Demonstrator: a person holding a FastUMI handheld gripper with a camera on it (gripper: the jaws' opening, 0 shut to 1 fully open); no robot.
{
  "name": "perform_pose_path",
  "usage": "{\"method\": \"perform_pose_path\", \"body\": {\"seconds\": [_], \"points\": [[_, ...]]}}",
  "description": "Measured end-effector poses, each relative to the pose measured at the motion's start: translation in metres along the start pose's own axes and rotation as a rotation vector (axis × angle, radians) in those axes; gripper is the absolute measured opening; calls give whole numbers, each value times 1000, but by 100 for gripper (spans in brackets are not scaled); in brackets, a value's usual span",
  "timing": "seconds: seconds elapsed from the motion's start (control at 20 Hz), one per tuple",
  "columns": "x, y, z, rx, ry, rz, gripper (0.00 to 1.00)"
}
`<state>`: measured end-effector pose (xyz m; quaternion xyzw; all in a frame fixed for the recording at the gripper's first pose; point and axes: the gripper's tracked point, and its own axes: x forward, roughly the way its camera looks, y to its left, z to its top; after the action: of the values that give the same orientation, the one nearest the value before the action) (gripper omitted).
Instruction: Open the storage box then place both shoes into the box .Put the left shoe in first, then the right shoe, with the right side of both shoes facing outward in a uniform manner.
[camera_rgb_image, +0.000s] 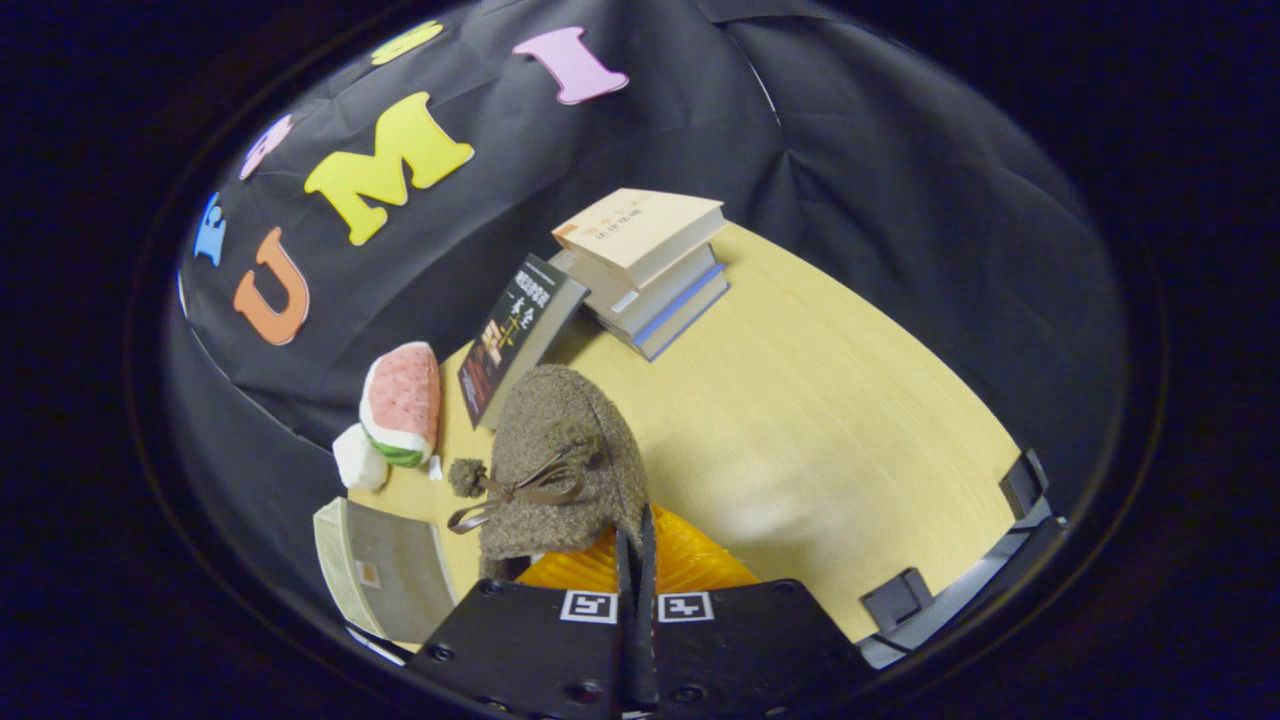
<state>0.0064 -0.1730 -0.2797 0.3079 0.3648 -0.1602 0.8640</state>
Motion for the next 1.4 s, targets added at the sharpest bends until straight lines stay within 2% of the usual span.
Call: {"method": "perform_pose_path", "body": {"seconds": [0.25,0.4,0.8,1.0,1.4], "points": [[-45,102,-22,0,-62,31,0],[-58,169,-56,-40,-54,49,0],[-52,325,-141,-161,-56,84,0],[-23,359,-176,-268,-53,42,0],[22,346,-221,-375,-57,-113,0]]}}
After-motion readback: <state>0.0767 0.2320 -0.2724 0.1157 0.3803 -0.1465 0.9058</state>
